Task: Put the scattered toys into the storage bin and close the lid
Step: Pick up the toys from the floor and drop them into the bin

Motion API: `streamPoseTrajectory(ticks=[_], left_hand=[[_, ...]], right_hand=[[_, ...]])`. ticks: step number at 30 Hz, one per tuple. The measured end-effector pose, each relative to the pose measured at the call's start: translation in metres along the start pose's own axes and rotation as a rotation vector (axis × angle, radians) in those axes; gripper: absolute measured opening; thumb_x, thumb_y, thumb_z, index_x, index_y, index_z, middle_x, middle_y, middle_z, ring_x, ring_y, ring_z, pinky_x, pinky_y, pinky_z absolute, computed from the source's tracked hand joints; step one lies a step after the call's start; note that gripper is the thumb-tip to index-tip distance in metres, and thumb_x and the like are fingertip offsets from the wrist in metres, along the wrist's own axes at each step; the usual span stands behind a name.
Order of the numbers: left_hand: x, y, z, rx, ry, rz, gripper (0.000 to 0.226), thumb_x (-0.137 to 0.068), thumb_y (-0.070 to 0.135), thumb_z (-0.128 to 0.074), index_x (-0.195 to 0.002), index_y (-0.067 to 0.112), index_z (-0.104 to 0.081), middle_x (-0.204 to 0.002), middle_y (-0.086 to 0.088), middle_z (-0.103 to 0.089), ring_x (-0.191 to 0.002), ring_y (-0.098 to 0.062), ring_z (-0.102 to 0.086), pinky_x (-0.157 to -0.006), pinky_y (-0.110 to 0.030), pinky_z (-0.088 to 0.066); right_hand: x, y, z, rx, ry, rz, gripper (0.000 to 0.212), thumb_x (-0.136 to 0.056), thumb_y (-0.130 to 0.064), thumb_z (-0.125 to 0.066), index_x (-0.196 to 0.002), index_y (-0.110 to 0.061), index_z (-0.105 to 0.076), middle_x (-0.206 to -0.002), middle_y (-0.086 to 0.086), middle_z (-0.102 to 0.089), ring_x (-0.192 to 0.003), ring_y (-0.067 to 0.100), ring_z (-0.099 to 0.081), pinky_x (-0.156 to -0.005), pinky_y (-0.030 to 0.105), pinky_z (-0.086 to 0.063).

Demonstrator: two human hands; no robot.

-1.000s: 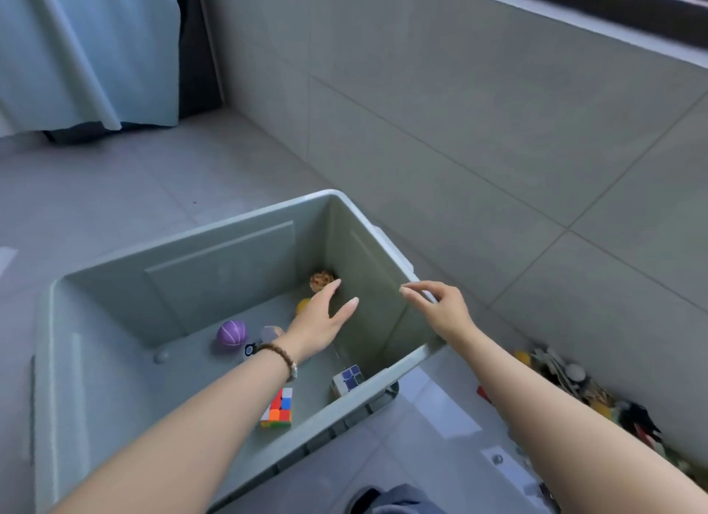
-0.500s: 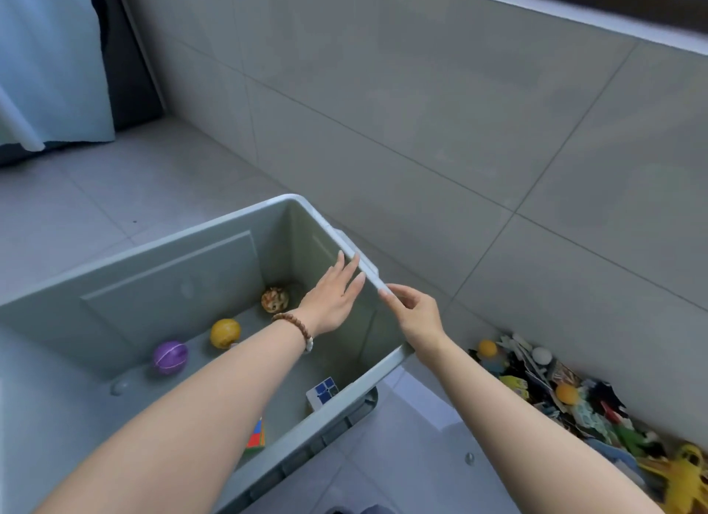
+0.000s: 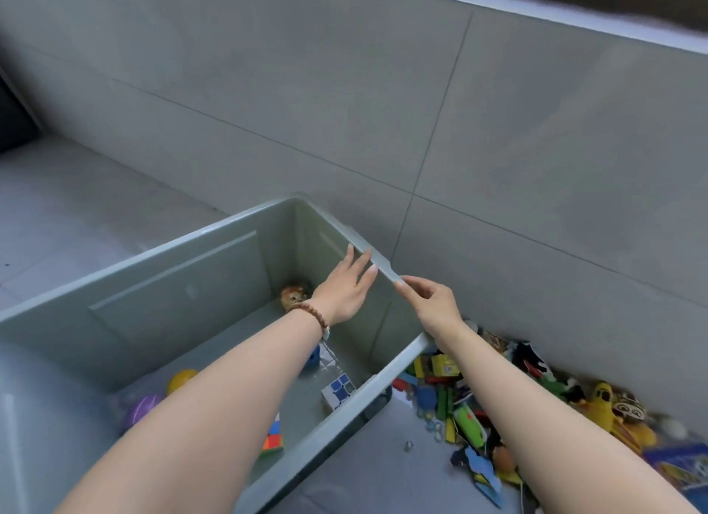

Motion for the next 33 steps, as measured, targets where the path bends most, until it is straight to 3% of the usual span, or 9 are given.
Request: streamPoseTrajectory(ticks=[3, 7, 11, 16, 18, 20, 23, 27, 33], left_hand=[[-0.004, 0.001, -0.003, 0.024, 0.026, 0.011, 0.054, -0.101, 0.043, -0.023, -0.151, 0.028, -0.012, -0.159, -0.001, 0.008, -0.146, -0.020, -0.011, -0.115, -0.033, -0.018], [0.006, 0.006, -0.003, -0.065, 0.070, 0.023, 0.057, -0.098, 0.049, -0.026, -0.150, 0.027, -0.016, -0.160, -0.001, -0.001, -0.147, -0.022, -0.009, -0.117, -0.042, -0.019], [0.028, 0.047, -0.010, -0.170, 0.191, -0.126, 0.052, -0.099, 0.041, -0.036, -0.145, 0.018, -0.034, -0.156, -0.003, -0.024, -0.143, -0.019, -0.020, -0.114, -0.036, -0.020], [0.054, 0.109, -0.061, -0.141, 0.155, -0.354, 0.043, -0.098, 0.035, -0.042, -0.138, 0.018, -0.044, -0.144, 0.001, -0.043, -0.135, -0.013, -0.033, -0.109, -0.027, -0.026], [0.053, 0.120, -0.096, -0.272, 0.097, -0.402, 0.046, -0.098, 0.041, -0.040, -0.140, 0.022, -0.040, -0.147, 0.003, -0.040, -0.139, -0.014, -0.029, -0.114, -0.030, -0.016], [0.046, 0.117, -0.127, -0.627, 0.045, -0.409, 0.060, -0.095, 0.055, -0.034, -0.147, 0.026, -0.027, -0.155, 0.001, -0.027, -0.146, -0.019, -0.014, -0.119, -0.042, 0.000], [0.037, 0.102, -0.145, -1.029, 0.002, -0.407, 0.083, -0.086, 0.070, -0.032, -0.151, 0.024, -0.008, -0.159, -0.006, -0.010, -0.147, -0.028, -0.004, -0.114, -0.056, 0.011], [0.031, 0.087, -0.140, -1.198, -0.026, -0.436, 0.094, -0.082, 0.076, -0.034, -0.151, 0.019, -0.004, -0.158, -0.011, -0.012, -0.144, -0.033, -0.017, -0.110, -0.055, 0.017], [0.011, 0.070, -0.113, -1.189, 0.024, -0.367, 0.095, -0.080, 0.078, -0.031, -0.151, 0.019, -0.009, -0.157, -0.008, -0.020, -0.141, -0.029, -0.027, -0.113, -0.053, 0.013]], right_hand=[[-0.001, 0.005, 0.010, -0.011, -0.041, -0.084, 0.020, -0.088, -0.032, -0.064, -0.105, -0.022, -0.067, -0.096, -0.014, -0.064, -0.093, 0.003, -0.055, -0.083, 0.020, -0.039], [0.015, 0.021, 0.043, -0.014, -0.087, -0.237, 0.034, -0.092, -0.041, -0.055, -0.116, -0.019, -0.065, -0.111, 0.000, -0.067, -0.091, 0.016, -0.062, -0.075, 0.025, -0.051], [0.049, 0.032, 0.114, 0.036, 0.002, -0.296, 0.037, -0.096, -0.036, -0.049, -0.122, -0.011, -0.058, -0.122, 0.004, -0.061, -0.100, 0.020, -0.061, -0.086, 0.031, -0.050], [0.098, 0.055, 0.191, 0.178, 0.037, -0.324, 0.020, -0.092, -0.037, -0.056, -0.106, -0.022, -0.059, -0.119, 0.004, -0.062, -0.105, 0.023, -0.061, -0.096, 0.038, -0.048], [0.111, 0.074, 0.209, 0.207, 0.026, -0.343, 0.021, -0.092, -0.039, -0.056, -0.106, -0.024, -0.058, -0.116, 0.001, -0.061, -0.099, 0.017, -0.061, -0.092, 0.036, -0.049], [0.118, 0.097, 0.218, 0.223, 0.028, -0.344, 0.022, -0.091, -0.039, -0.056, -0.108, -0.024, -0.058, -0.114, -0.001, -0.060, -0.096, 0.014, -0.061, -0.088, 0.033, -0.050], [0.119, 0.129, 0.215, 0.191, 0.022, -0.332, 0.022, -0.090, -0.039, -0.057, -0.107, -0.026, -0.059, -0.114, -0.004, -0.060, -0.094, 0.011, -0.062, -0.085, 0.030, -0.052], [0.109, 0.148, 0.188, 0.162, -0.019, -0.311, 0.022, -0.091, -0.037, -0.057, -0.108, -0.023, -0.061, -0.105, -0.006, -0.061, -0.095, 0.011, -0.059, -0.086, 0.029, -0.048], [0.082, 0.150, 0.152, 0.127, -0.104, -0.292, 0.010, -0.092, -0.036, -0.055, -0.098, -0.029, -0.060, -0.109, -0.004, -0.061, -0.107, 0.015, -0.057, -0.088, 0.032, -0.050]])
Point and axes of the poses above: each hand's wrist, its own x-axis away from the middle knuckle, its own z-axis out of the back of the hand, y = z × x, the point moved 5 cm from there along -x, towards the middle knuckle
